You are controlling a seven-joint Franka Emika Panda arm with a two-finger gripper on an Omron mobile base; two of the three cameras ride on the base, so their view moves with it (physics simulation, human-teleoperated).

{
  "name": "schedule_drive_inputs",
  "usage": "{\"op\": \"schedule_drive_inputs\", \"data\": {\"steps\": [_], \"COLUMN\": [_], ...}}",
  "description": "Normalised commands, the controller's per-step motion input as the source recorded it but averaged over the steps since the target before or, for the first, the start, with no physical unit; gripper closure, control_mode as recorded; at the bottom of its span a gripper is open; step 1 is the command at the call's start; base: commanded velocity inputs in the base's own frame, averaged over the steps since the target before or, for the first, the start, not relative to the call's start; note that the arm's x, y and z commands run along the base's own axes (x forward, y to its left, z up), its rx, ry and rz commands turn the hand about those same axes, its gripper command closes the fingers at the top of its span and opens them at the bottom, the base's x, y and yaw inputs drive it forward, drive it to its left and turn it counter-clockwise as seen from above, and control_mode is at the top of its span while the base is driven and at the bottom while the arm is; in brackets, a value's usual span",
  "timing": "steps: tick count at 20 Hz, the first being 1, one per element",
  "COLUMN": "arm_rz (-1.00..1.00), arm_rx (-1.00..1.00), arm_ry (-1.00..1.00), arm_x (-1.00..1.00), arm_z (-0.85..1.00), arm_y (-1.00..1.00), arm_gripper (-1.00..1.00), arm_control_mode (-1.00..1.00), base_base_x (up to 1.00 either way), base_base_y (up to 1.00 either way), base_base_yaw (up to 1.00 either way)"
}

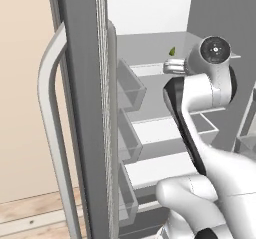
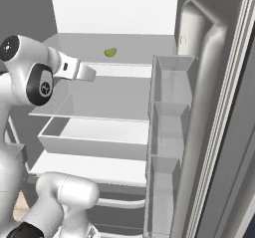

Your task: There is a bowl on the dining counter. Grab a lemon wedge from the fridge and place it in the bowl. Then get the liquor bottle and glass cup from the cabinet and place them next to the bowl.

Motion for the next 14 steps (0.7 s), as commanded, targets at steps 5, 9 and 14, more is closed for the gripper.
{"op": "schedule_drive_inputs", "data": {"steps": [5, 9, 14], "arm_rz": [-0.14, -0.11, -0.04], "arm_rx": [0.0, 0.0, 0.0], "arm_ry": [0.02, 0.0, 0.0], "arm_x": [0.53, 0.56, 0.55], "arm_z": [0.29, 0.0, 0.0], "arm_y": [0.08, 0.01, -0.01], "arm_gripper": [-1.0, -1.0, -1.0], "arm_control_mode": [-1.0, -1.0, -1.0], "base_base_x": [0.0, 0.0, 0.0], "base_base_y": [0.0, 0.0, 0.0], "base_base_yaw": [0.0, 0.0, 0.0]}}
